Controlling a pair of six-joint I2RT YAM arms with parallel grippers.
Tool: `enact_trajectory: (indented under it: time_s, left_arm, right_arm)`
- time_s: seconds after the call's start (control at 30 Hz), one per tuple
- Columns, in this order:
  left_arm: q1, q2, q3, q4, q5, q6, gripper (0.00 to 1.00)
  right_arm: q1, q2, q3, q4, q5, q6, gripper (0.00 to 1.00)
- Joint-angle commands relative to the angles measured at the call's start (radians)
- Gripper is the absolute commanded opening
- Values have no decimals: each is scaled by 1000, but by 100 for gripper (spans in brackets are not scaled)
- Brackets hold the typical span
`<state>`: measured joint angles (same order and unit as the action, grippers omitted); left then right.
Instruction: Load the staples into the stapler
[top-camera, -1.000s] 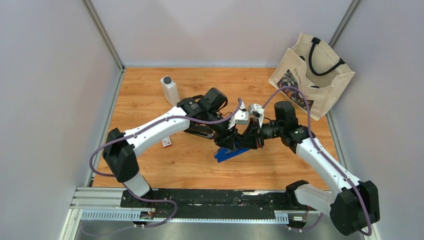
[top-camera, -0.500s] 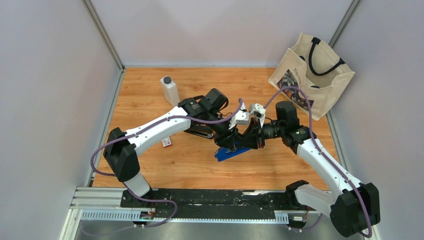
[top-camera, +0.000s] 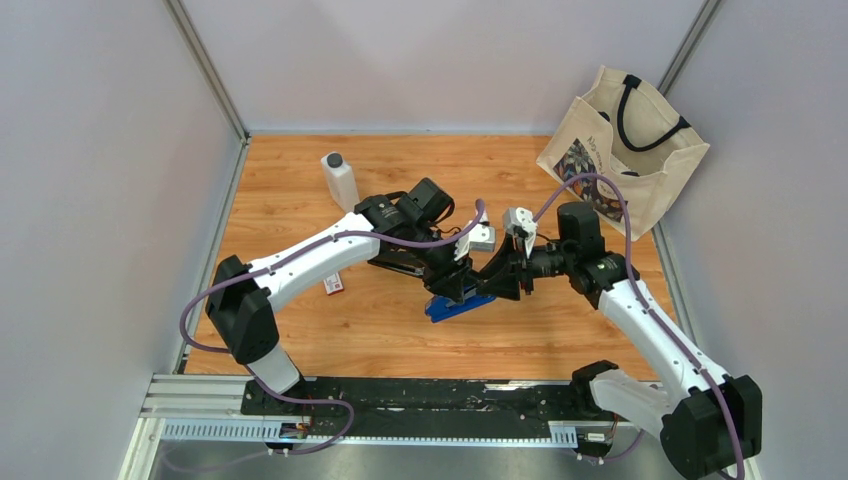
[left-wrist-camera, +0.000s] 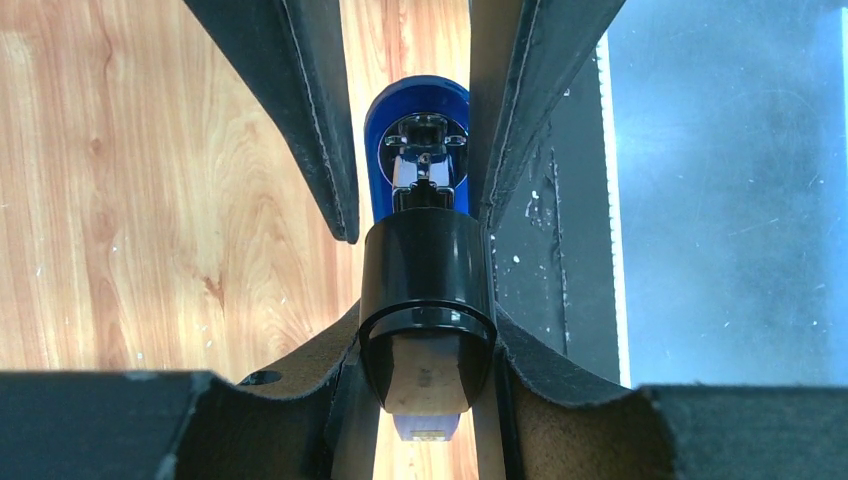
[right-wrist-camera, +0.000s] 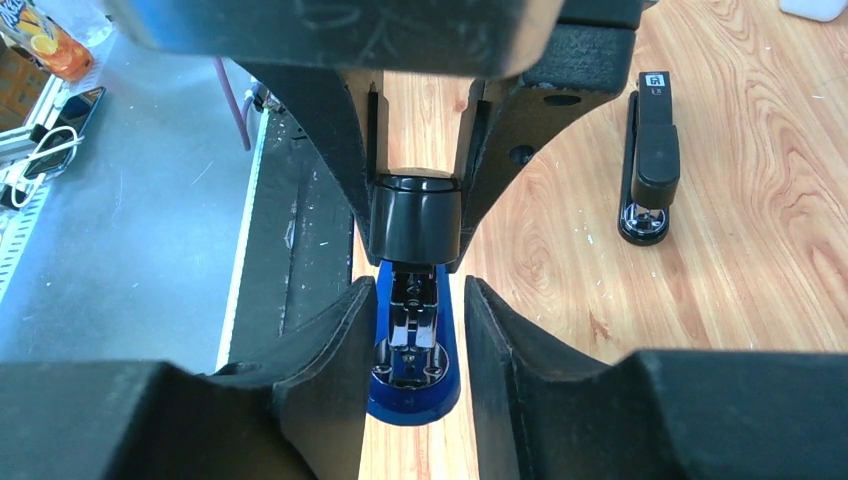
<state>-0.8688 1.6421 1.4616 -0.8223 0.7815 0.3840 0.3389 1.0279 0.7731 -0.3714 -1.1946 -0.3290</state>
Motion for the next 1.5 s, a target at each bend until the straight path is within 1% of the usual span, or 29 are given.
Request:
enact_trajectory:
  time_s: [0.0, 0.1, 0.17, 0.27, 0.37, 0.4, 0.53, 0.6, 0.63, 0.67, 0.83, 0.93, 1.13, 1.3, 1.43, 1.47]
  left_arm:
    - [4, -50, 22, 6, 36, -3, 0]
    - [4, -41, 34, 11, 33, -14, 0]
    - [4, -31, 43, 11, 35, -22, 0]
    - [5, -22, 52, 11, 32, -30, 0]
    - [4, -15, 59, 6, 29, -30, 0]
    - [4, -10, 60, 8, 28, -31, 0]
    - [4, -10, 62, 9, 21, -37, 0]
    - [4, -10, 66, 9, 15, -39, 0]
    - [4, -13, 66, 11, 10, -40, 0]
    - [5, -18, 68, 18, -1, -43, 0]
    - [28, -74, 71, 40, -37, -57, 0]
    - [71, -117, 78, 46, -36, -74, 0]
    - [168, -214, 60, 123, -28, -138, 0]
    - [227, -301, 25, 231, -30, -215, 0]
    - [272, -372, -30, 369, -50, -306, 0]
    - [284, -378, -32, 376, -56, -319, 0]
  right_arm:
    - [-3, 15, 26, -1, -23, -39, 42]
    - [-1, 31, 31, -9, -36, -38, 49]
    - [2, 37, 29, -12, -37, -38, 52]
    - [9, 43, 23, -9, -33, -41, 52]
    - [17, 52, 22, -1, -26, -39, 47]
    - [21, 55, 22, -3, -26, -39, 43]
    - [37, 69, 20, -6, -26, -42, 33]
    - [37, 73, 20, -6, -28, -44, 24]
    - [35, 75, 22, -8, -28, -44, 16]
    - [35, 77, 22, -11, -25, -48, 0]
    - [23, 78, 25, -70, -13, -102, 0]
    - [6, 86, 25, -77, -16, -105, 0]
    - [3, 106, 23, -75, -19, -108, 0]
    - [5, 106, 6, -6, -25, -33, 0]
    - [-14, 90, -11, 109, -37, 99, 0]
    - [-18, 84, -12, 133, -36, 125, 0]
